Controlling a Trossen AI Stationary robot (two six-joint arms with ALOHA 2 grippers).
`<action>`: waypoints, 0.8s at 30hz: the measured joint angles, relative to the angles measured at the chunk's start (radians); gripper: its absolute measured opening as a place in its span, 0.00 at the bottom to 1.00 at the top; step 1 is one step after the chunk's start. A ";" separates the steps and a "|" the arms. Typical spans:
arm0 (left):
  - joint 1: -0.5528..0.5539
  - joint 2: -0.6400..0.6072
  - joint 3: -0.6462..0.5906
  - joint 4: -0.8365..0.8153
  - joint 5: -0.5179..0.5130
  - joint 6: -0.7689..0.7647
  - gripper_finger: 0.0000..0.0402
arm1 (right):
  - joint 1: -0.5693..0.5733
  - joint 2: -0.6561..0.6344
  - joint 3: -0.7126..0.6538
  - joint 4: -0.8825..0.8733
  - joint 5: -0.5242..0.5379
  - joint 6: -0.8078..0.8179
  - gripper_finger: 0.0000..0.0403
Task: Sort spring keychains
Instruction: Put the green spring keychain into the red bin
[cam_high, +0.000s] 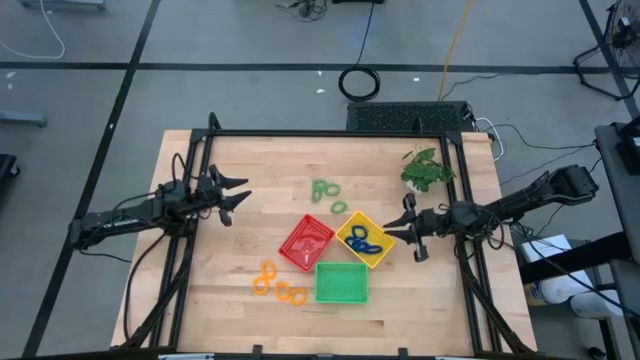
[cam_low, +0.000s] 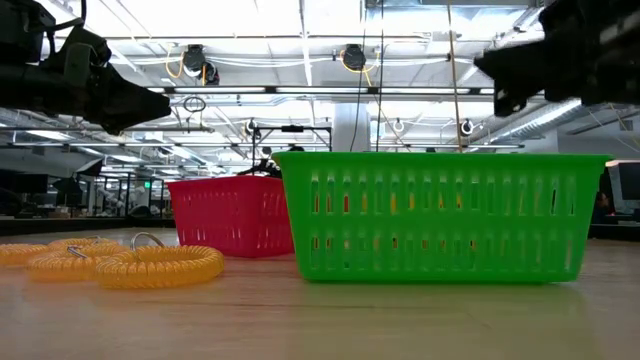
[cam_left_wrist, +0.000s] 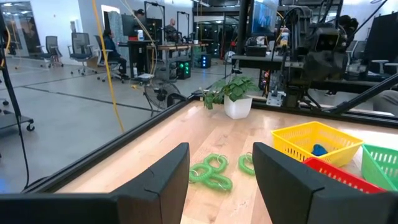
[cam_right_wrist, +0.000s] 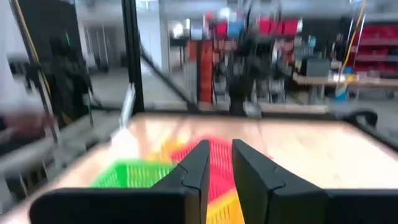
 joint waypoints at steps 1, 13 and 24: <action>0.000 0.000 0.000 0.000 0.000 0.000 0.46 | 0.000 0.000 0.000 -0.033 0.000 -0.008 0.14; 0.000 0.000 0.000 0.047 0.000 -0.001 0.46 | 0.000 0.000 -0.001 -0.115 0.107 -0.022 0.14; 0.000 0.000 0.000 0.152 0.002 -0.085 0.46 | 0.000 0.000 -0.001 -0.117 0.106 -0.020 0.14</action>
